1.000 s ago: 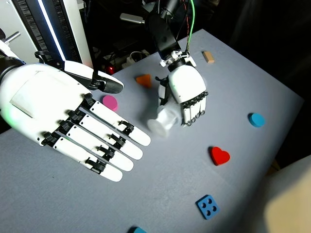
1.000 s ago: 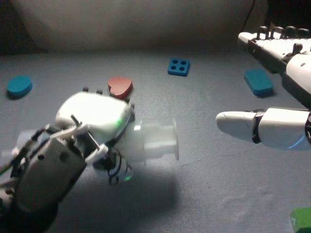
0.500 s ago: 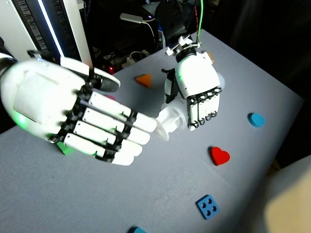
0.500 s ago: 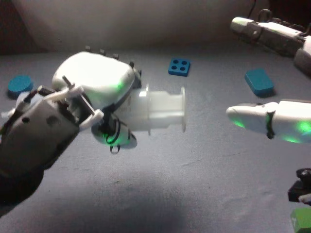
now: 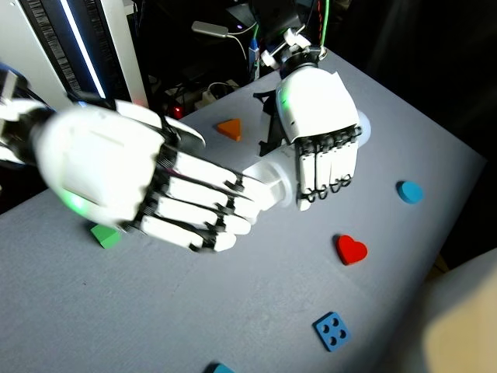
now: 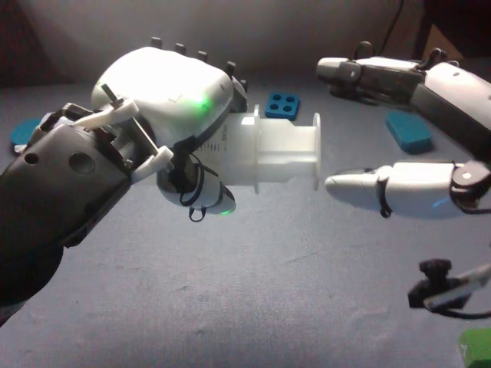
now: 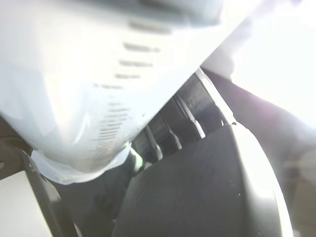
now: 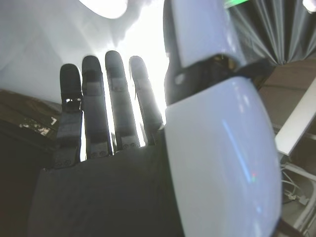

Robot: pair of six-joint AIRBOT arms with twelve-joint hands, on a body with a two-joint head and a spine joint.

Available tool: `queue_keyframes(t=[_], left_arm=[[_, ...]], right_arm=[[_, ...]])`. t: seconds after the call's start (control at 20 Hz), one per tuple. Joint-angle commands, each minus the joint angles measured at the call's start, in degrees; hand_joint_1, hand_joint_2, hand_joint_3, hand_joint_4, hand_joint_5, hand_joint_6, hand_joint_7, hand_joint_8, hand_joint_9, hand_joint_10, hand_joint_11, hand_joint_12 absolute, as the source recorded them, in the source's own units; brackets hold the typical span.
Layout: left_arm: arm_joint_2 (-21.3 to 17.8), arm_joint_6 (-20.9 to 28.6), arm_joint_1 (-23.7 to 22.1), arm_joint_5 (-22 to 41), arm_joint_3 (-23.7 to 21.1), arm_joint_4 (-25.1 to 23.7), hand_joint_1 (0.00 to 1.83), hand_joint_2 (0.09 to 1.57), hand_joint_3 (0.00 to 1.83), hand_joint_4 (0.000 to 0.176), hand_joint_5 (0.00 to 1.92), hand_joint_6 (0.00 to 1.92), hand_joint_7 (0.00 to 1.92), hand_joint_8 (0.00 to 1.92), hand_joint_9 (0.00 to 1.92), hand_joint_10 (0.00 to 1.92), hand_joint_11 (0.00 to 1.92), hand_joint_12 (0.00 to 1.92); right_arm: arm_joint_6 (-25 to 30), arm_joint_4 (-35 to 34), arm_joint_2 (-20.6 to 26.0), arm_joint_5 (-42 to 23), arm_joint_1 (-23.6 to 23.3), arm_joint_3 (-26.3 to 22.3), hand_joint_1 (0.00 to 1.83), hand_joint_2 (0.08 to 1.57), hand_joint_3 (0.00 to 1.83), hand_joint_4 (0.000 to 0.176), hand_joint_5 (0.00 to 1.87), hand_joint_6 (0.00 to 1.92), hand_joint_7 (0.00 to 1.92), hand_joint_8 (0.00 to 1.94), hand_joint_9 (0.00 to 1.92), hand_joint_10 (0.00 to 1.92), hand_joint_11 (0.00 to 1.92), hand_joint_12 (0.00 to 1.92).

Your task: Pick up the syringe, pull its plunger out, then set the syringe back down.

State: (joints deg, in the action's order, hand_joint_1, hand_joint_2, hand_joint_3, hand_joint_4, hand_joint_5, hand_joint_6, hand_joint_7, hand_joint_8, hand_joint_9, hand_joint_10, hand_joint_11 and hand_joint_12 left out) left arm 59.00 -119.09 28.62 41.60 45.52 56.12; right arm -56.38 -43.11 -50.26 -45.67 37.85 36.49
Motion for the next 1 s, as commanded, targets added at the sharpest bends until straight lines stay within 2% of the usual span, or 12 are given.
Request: queue_keyframes(t=[0.0, 0.1, 0.25, 0.65, 0.75, 0.95], left_arm=[[-0.33, -0.18, -1.20, 4.32, -0.20, -4.01, 1.38, 1.08, 0.00, 0.000, 1.13, 0.60, 1.00, 1.01, 0.90, 1.22, 0.88, 1.18], [-0.33, -0.05, -1.28, 3.90, -0.21, -4.01, 1.38, 1.08, 0.00, 0.000, 1.12, 0.60, 1.00, 1.01, 0.91, 1.23, 0.89, 1.18], [-0.33, -0.01, -1.32, 3.96, -0.22, -4.01, 1.38, 1.08, 0.00, 0.000, 1.11, 0.61, 1.00, 0.99, 0.94, 1.21, 0.91, 1.16], [-0.30, 0.35, -0.52, 4.01, -0.13, -4.81, 1.38, 1.08, 0.00, 0.000, 1.10, 0.62, 1.01, 0.99, 0.94, 1.21, 0.92, 1.16], [-0.30, 0.42, -0.54, 3.97, -0.06, -4.82, 1.39, 1.07, 0.00, 0.000, 1.12, 0.58, 1.03, 0.96, 0.95, 1.19, 0.93, 1.14], [-0.31, 0.43, -1.14, 3.97, 0.13, -4.82, 1.38, 1.08, 0.00, 0.000, 1.10, 0.63, 1.00, 1.00, 0.92, 1.22, 0.89, 1.17]], right_arm=[[0.75, 2.81, -0.52, -5.52, -1.03, 0.53, 1.14, 0.96, 0.00, 0.000, 0.33, 0.00, 0.41, 0.01, 0.37, 0.01, 0.00, 0.85], [0.84, 2.81, -2.51, -5.76, -1.03, 2.49, 1.11, 0.96, 0.00, 0.000, 0.47, 0.03, 0.40, 0.00, 0.35, 0.00, 0.00, 0.78], [0.87, 3.03, -5.28, -5.68, -1.01, 5.30, 1.13, 0.95, 0.00, 0.000, 0.35, 0.00, 0.44, 0.01, 0.37, 0.00, 0.00, 0.83], [0.64, 5.44, -8.94, -0.63, -0.89, 9.59, 1.13, 0.94, 0.00, 0.000, 0.37, 0.00, 0.44, 0.00, 0.39, 0.01, 0.00, 0.91], [0.06, 5.84, -10.81, -0.61, -0.42, 11.44, 1.13, 0.94, 0.00, 0.000, 0.37, 0.00, 0.44, 0.00, 0.40, 0.01, 0.00, 0.90], [0.18, 5.97, -13.33, -1.48, -0.56, 13.80, 1.13, 0.94, 0.00, 0.000, 0.38, 0.01, 0.44, 0.00, 0.39, 0.00, 0.00, 0.91]])
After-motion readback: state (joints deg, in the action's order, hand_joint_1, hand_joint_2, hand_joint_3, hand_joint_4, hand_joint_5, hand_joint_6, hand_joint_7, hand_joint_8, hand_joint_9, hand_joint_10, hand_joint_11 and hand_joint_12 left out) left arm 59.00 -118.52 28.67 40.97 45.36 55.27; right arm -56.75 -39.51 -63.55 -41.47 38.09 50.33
